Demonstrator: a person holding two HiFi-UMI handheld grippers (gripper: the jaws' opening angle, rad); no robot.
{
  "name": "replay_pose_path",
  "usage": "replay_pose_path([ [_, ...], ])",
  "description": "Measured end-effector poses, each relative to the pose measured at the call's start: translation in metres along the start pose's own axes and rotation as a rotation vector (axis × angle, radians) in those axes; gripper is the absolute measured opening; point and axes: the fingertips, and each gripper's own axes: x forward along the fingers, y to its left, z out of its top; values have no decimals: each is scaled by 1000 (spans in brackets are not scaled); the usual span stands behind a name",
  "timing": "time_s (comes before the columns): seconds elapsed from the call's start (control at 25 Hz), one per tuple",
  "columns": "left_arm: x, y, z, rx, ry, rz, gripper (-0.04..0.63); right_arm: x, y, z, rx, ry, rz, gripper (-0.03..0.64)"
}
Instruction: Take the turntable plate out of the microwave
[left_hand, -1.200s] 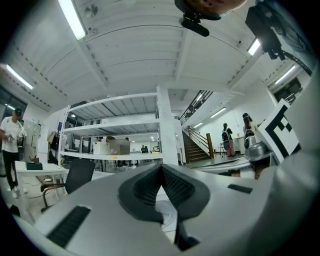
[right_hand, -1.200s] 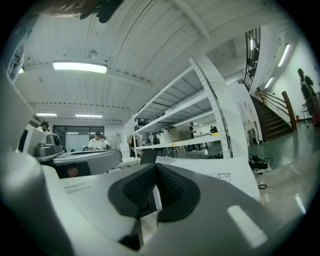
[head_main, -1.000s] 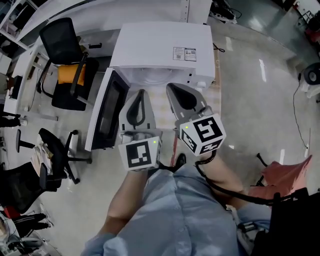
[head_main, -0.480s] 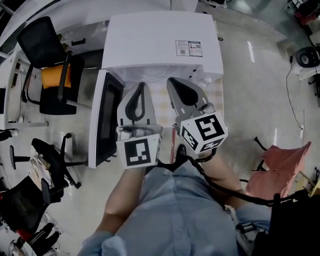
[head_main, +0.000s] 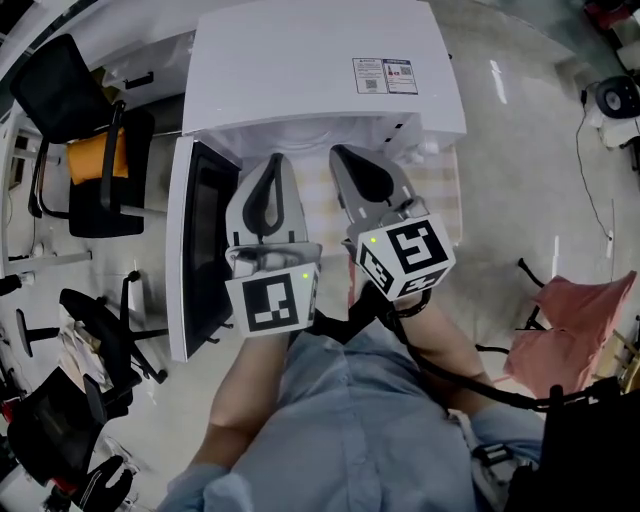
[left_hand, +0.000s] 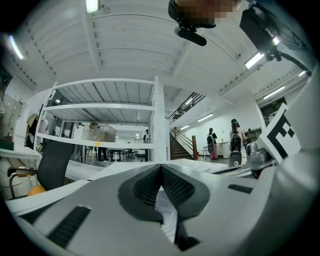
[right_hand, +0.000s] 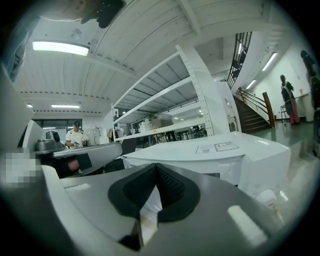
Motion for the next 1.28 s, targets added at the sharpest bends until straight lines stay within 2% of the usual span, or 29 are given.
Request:
replay_pose_path([
  [0.6, 32, 13, -89, 33, 1, -16, 8, 41, -26, -119, 105, 67, -15, 2],
  [1.0, 44, 28, -109, 24, -12, -6, 8, 62, -30, -158, 139, 99, -17, 2],
  [1.16, 50, 36, -109, 12, -26, 14, 8, 68, -33, -171, 211, 118, -17, 2],
  [1.28, 51, 40, -110, -12, -4, 19, 8, 72, -32, -175, 322, 122, 7, 6],
])
